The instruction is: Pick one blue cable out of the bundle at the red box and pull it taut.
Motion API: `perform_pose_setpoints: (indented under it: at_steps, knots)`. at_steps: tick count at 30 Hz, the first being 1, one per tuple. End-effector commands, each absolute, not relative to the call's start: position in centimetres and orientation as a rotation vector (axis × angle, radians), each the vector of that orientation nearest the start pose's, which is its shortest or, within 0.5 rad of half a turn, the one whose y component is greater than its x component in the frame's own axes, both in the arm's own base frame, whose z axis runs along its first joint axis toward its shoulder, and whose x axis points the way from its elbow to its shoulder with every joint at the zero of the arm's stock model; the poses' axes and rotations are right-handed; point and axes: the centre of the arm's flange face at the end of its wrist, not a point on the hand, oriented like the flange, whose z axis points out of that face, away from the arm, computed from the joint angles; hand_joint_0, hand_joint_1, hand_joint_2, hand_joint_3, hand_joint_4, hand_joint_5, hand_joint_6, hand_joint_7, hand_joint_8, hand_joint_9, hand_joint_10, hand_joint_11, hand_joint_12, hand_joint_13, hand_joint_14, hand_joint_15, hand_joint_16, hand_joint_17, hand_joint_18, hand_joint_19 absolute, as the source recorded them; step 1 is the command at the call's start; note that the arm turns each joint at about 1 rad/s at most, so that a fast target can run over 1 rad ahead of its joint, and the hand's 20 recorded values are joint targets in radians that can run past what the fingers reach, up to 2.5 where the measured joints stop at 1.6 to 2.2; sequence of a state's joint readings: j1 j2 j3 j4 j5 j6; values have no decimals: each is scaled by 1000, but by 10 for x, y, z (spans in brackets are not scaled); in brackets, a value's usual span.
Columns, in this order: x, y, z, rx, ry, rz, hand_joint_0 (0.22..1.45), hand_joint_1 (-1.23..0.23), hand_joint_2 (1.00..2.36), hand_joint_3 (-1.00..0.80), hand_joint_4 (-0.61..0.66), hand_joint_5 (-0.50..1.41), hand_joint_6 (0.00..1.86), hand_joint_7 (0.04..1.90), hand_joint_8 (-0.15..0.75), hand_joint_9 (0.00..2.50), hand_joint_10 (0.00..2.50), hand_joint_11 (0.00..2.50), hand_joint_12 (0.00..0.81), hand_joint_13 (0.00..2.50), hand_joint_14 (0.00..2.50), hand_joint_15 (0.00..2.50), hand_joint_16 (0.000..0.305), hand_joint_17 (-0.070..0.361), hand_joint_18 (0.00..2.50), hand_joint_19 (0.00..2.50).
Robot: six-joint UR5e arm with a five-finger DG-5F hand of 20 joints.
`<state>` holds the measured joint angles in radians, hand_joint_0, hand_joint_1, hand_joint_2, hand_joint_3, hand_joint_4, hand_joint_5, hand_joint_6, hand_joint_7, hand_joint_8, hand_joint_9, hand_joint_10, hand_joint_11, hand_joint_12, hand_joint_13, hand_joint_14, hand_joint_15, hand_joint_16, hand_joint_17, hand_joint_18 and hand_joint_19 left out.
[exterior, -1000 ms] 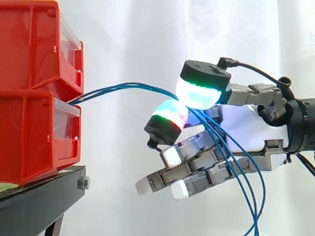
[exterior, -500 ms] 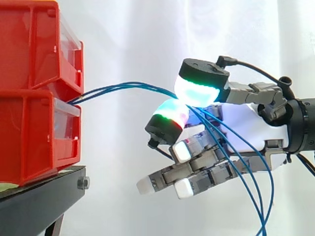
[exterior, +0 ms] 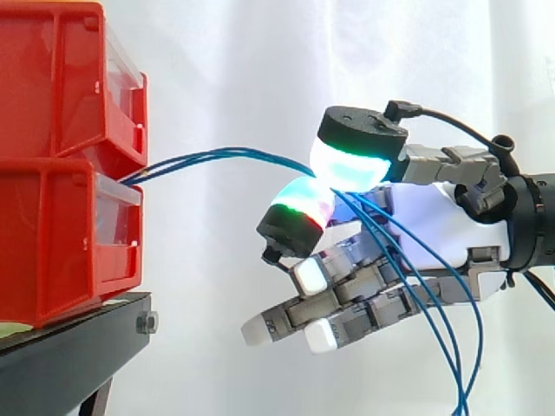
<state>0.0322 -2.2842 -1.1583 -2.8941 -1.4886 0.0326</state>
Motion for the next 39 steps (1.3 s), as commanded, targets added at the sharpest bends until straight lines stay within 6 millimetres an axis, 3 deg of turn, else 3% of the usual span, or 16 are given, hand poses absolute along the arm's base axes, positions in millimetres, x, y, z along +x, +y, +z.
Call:
perform_pose_setpoints:
  at_steps: [1, 16, 19, 31, 39]
  knots:
    - [751, -117, 263, 1293, 1197, 1168, 625, -897, 1010, 16, 80, -124, 887, 1211, 367, 756, 11, 507, 434, 300, 0, 29, 68, 153, 558, 197]
    - [751, -117, 263, 1292, 1196, 1169, 633, -889, 1020, -42, 81, -104, 879, 1256, 332, 833, 12, 519, 400, 345, 0, 19, 61, 137, 581, 208]
    - [751, -117, 263, 1293, 1197, 1168, 605, -861, 1017, -104, 145, -86, 868, 1287, 325, 859, 13, 499, 405, 353, 1, 26, 62, 140, 591, 212]
    - [751, -116, 264, 1291, 1195, 1170, 561, -732, 1012, -117, 69, -51, 831, 1275, 340, 912, 8, 443, 434, 389, 0, 23, 69, 155, 642, 217]
    - [751, -116, 264, 1290, 1196, 1168, 621, -916, 1015, -13, 124, -92, 873, 1286, 353, 814, 11, 523, 419, 355, 1, 43, 65, 146, 607, 193]
